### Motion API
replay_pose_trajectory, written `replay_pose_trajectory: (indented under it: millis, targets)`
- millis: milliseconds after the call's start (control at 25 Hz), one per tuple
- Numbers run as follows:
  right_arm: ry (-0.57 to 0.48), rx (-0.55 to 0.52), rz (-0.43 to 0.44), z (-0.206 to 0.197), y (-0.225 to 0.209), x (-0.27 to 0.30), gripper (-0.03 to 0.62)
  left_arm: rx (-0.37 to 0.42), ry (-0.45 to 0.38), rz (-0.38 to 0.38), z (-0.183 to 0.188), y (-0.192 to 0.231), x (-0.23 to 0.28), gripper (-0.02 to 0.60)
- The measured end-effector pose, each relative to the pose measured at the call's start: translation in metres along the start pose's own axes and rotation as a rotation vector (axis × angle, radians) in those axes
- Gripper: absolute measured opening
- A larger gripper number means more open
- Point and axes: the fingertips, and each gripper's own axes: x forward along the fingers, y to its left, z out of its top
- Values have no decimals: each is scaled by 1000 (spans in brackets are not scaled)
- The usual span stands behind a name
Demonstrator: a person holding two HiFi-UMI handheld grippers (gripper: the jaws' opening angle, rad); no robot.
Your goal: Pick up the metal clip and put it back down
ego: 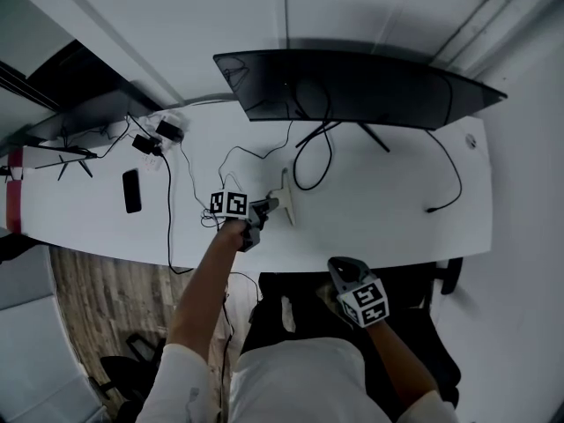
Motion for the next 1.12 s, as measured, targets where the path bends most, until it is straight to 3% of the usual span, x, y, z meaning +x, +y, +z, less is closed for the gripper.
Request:
replay_pose_trajectory:
  millis: [280, 1120]
  targets:
    - [21, 9, 8, -14, 5, 8, 35, -21, 0, 41, 17, 30, -17, 38]
    - [80, 57, -9, -46, 14, 13, 35, -89, -45, 33, 37, 73, -34, 38]
